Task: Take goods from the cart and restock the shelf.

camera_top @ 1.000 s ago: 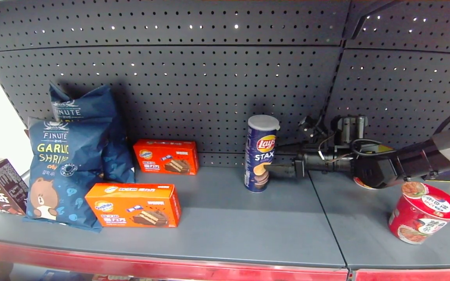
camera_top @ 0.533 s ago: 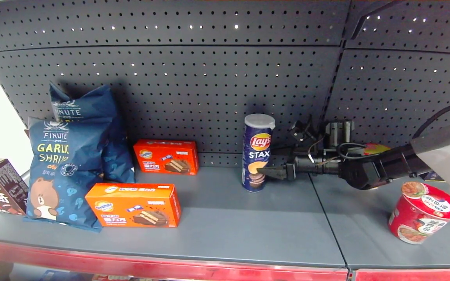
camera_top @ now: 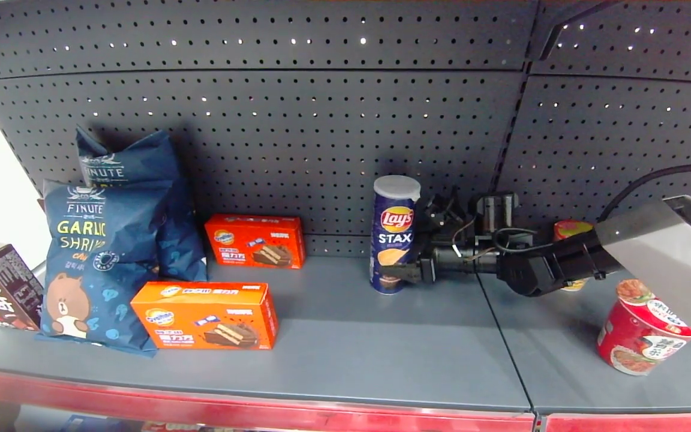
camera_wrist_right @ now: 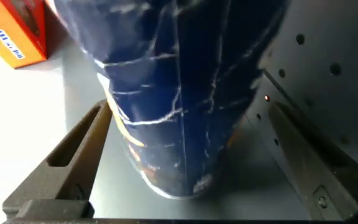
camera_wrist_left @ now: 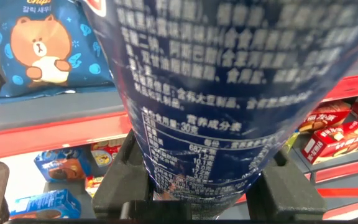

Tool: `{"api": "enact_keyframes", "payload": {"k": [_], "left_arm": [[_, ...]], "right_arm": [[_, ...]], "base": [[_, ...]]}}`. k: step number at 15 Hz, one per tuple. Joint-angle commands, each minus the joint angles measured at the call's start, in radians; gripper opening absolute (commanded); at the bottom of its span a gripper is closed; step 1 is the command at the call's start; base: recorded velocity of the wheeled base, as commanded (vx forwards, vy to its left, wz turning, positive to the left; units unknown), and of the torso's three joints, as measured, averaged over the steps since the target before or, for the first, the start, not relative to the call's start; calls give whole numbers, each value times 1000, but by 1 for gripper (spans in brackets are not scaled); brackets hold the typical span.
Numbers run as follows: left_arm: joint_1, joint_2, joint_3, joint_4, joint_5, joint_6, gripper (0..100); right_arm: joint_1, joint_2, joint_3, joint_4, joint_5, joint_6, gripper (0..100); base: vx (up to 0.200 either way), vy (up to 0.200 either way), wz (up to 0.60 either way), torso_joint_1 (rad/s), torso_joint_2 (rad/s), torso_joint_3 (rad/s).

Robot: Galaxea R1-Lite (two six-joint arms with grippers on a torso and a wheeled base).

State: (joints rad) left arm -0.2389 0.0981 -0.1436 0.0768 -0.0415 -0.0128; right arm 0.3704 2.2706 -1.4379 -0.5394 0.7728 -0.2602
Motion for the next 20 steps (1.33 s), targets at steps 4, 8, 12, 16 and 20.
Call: {"api": "enact_keyframes", "payload": {"k": [4,8,12,16,20], "left_arm": [[0,2,1,1,-1,0,0],[0,2,9,0,0,0,0],[0,2,27,-6,0,0,0],[0,2,41,-11,-3,2,0],[0,2,35,-12,-3,4,0]], "right_arm": [[12,46,-33,-2,2,3,100],[13,49,-36,-31,-12,15,0],[31,-77,94,-37,-84,16,0],[50,-310,333,-42,-136,18,0],[64,-494,597,-116,-144,19,0]], "base": [[0,0,0,0,0,0],[0,0,0,0,0,0],[0,0,0,0,0,0],[0,0,0,0,0,0],[0,0,0,0,0,0]]}}
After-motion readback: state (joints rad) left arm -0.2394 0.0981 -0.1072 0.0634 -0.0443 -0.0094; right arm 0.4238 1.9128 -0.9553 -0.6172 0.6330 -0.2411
